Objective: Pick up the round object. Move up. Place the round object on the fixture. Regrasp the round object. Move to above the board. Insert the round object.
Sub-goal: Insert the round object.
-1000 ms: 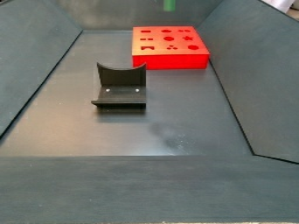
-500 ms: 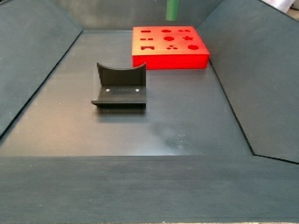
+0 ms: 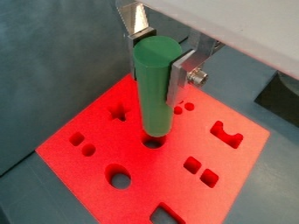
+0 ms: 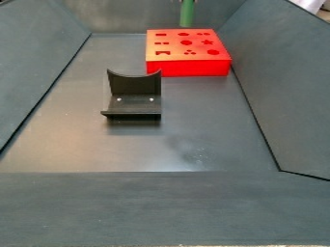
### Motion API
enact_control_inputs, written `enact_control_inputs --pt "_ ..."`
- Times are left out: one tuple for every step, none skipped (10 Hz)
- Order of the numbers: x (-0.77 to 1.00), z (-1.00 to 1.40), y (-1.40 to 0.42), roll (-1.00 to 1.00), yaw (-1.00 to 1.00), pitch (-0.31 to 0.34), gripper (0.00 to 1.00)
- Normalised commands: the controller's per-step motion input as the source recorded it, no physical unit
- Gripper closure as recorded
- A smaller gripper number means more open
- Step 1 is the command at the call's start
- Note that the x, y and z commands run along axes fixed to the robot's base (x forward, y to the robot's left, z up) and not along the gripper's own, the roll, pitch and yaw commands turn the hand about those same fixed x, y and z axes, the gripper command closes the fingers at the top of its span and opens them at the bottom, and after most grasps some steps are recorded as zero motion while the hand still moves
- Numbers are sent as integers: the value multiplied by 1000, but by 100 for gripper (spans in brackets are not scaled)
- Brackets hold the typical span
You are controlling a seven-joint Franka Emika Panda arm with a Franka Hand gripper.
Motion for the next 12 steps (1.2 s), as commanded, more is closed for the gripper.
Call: enact_control_inputs --pt "220 -911 0 117 29 -94 100" --pt "134 -814 0 210 91 -74 100" --pt "103 -766 0 233 117 -73 100" --pt "60 -743 0 237 163 -86 100" --pt "37 -740 0 234 146 -106 100" --pt "3 -723 -11 216 120 -123 100" --pt "0 -740 -29 213 103 -129 100" --pt "0 -769 -74 221 89 -129 100" --pt "0 -749 -140 250 83 -130 100" --pt "0 -771 -211 211 91 -139 100" --pt "0 -91 -94 11 89 -34 100" --pt "6 0 17 0 6 0 100"
